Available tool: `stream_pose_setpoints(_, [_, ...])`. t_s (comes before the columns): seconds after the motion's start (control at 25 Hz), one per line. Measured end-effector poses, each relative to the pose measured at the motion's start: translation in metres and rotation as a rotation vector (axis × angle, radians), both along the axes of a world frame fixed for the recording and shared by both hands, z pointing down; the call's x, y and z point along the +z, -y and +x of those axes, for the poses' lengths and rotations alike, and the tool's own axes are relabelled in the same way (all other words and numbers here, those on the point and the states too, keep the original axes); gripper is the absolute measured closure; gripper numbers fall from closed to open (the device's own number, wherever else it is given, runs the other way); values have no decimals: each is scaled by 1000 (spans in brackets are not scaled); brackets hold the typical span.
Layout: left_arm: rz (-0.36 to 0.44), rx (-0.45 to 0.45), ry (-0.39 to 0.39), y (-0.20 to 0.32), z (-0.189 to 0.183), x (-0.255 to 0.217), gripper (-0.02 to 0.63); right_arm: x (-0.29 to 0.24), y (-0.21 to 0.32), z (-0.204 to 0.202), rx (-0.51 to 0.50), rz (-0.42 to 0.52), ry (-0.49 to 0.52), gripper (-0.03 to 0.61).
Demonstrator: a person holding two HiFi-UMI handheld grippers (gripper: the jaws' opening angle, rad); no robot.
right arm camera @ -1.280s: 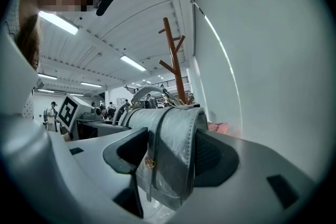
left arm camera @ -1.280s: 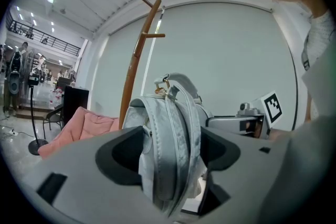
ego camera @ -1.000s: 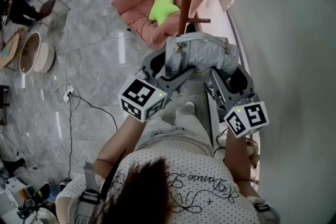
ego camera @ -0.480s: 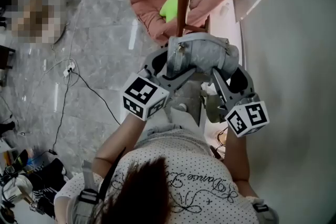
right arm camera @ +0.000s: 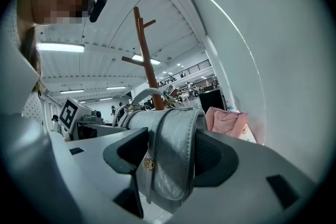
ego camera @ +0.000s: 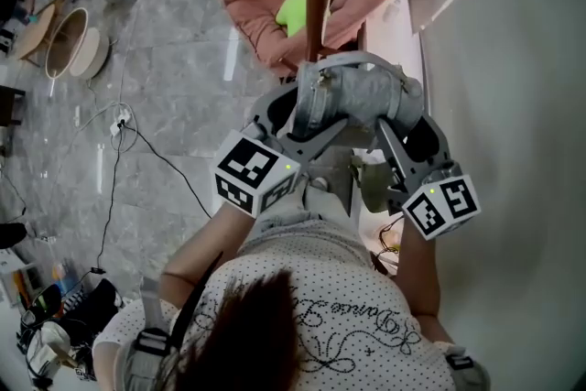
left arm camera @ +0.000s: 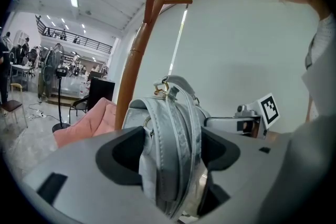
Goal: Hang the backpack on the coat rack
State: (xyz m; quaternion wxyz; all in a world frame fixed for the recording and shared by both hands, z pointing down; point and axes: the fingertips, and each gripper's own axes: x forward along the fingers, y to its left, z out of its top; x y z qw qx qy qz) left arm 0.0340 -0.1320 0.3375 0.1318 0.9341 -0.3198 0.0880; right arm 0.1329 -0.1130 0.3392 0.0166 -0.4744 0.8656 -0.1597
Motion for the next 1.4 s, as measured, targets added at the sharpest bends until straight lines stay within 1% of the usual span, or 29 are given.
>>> stream_pose_setpoints(0.2, [-21, 48, -11, 0, 1, 4, 302, 5, -2, 1, 13, -30, 23, 319])
stream_pose_setpoints(0.32, [-6, 79, -21, 2, 0, 5, 305, 7, -4, 0, 32, -31, 31, 319])
stream_pose_setpoints(0.52, [1, 85, -23, 5, 1, 5, 305, 6, -1, 1, 53, -26, 28, 321])
stream_pose_setpoints(0.72, [13, 40, -16, -4, -2, -15, 307, -16, -7, -1, 10, -17, -2, 322])
stream_pose_setpoints(0.84, [-4, -8, -23, -1, 1, -16, 307, -19, 1, 3, -36, -16, -19, 322])
stream_pose_setpoints(1.0, [-31, -61, -30, -6, 2, -28, 307, -34, 2, 5, -98, -27, -45, 322])
stream_pose_setpoints(1.12, [-42, -90, -19, -9, 8, -13, 307, -19, 4, 11, -137, -43, -43, 322])
stream_pose_setpoints(1.24, [-38, -101, 4, -10, 15, 3, 308, -1, 7, 19, -172, -69, -20, 321])
stream_pose_setpoints(1.4, [-68, -133, 7, 7, 29, -4, 310, -6, 27, 34, -207, -104, -17, 321])
